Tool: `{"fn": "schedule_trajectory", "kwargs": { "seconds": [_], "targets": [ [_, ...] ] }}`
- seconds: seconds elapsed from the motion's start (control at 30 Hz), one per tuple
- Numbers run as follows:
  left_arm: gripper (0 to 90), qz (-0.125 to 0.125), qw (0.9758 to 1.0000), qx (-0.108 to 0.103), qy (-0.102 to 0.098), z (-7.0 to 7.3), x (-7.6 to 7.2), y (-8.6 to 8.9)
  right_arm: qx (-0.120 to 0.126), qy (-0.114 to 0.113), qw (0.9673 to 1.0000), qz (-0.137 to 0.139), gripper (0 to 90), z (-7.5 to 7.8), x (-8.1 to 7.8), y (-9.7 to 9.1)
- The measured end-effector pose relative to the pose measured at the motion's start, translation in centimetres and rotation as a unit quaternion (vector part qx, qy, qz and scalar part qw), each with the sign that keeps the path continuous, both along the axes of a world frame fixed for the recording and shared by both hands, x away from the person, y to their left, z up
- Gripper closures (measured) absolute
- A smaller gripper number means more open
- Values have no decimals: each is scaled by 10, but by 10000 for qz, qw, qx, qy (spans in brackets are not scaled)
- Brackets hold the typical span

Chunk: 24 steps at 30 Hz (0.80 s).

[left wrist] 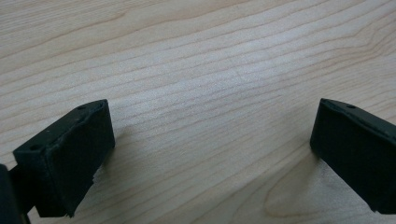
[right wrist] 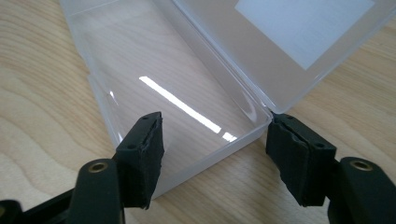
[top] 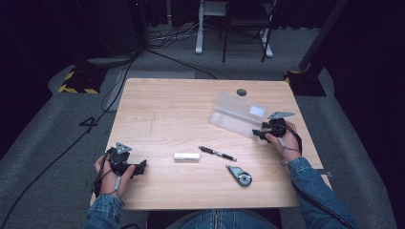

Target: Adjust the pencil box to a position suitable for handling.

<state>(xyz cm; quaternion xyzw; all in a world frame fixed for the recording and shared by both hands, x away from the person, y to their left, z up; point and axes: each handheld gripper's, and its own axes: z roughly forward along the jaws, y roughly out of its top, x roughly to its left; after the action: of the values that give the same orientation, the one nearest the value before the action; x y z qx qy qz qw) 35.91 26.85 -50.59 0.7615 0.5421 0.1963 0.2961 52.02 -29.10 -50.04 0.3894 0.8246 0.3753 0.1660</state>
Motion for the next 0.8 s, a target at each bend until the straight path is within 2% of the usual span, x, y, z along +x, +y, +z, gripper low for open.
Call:
{"fn": "schedule_trajectory", "kwargs": {
  "seconds": [0.17, 0.37, 0.4, 0.5, 0.63, 0.8],
  "targets": [
    [0, -1, 10000, 1, 0, 0, 0, 0, -52, 18, 9996, 284, 370, 1, -5, 6],
    [0, -2, 10000, 1, 1, 0, 0, 0, -163, 23, 9975, 682, 370, 3, -12, 17],
    [0, -2, 10000, 1, 1, 0, 0, 0, -163, 23, 9975, 682, 370, 3, -12, 17],
    [0, -1, 10000, 0, 1, 0, 0, 0, -196, 39, 9958, 889, 370, 4, -15, 22],
    [0, -5, 10000, 2, 2, 0, 0, 0, -217, 57, 9917, 1265, 366, 4, -19, 30],
    [0, -3, 10000, 2, 1, 0, 0, 0, -311, 49, 9887, 1466, 365, 5, -24, 37]
  ]
}}
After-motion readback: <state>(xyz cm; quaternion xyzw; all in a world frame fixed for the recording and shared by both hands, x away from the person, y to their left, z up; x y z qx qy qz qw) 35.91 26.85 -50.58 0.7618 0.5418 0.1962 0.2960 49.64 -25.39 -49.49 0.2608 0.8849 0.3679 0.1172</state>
